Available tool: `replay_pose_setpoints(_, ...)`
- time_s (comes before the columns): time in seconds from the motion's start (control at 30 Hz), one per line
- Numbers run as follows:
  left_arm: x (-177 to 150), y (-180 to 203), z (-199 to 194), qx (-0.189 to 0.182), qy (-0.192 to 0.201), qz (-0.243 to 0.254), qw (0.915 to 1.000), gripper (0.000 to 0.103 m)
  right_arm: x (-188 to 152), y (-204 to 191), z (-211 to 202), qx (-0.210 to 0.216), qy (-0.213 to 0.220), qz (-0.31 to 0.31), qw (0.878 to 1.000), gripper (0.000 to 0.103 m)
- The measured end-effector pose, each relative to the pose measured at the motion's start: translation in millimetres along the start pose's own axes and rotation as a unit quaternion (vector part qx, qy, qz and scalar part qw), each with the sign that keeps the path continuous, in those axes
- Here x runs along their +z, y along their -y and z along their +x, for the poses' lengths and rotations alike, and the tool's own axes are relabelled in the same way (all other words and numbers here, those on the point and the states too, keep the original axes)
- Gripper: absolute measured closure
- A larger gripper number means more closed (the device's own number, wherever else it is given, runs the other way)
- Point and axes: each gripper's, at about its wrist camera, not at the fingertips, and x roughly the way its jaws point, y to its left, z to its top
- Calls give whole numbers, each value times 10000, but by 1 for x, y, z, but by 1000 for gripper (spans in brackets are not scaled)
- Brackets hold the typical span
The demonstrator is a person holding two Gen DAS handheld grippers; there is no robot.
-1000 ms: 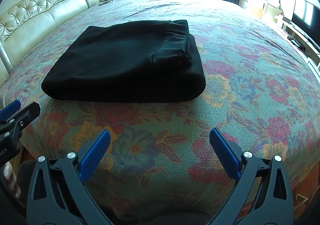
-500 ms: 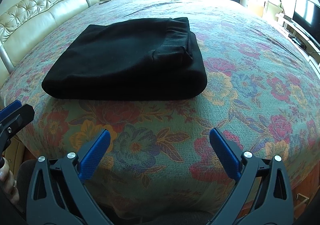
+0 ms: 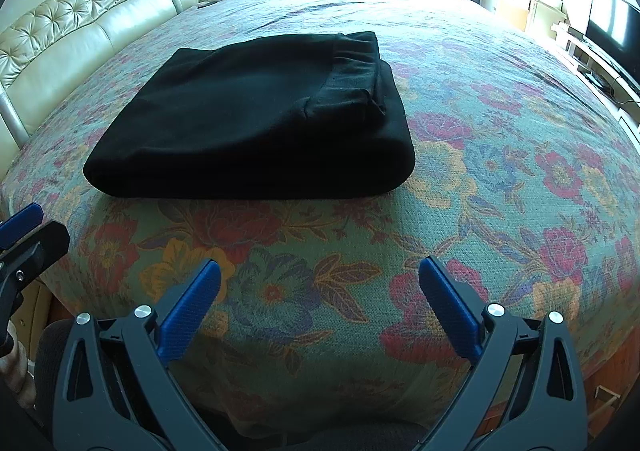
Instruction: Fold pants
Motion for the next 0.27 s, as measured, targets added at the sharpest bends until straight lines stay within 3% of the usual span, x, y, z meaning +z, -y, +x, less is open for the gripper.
replay_pose_setpoints(0.27,0,-12,4,27,-131,-405,9991,12,0,1,0,12,-11,17,10000,3)
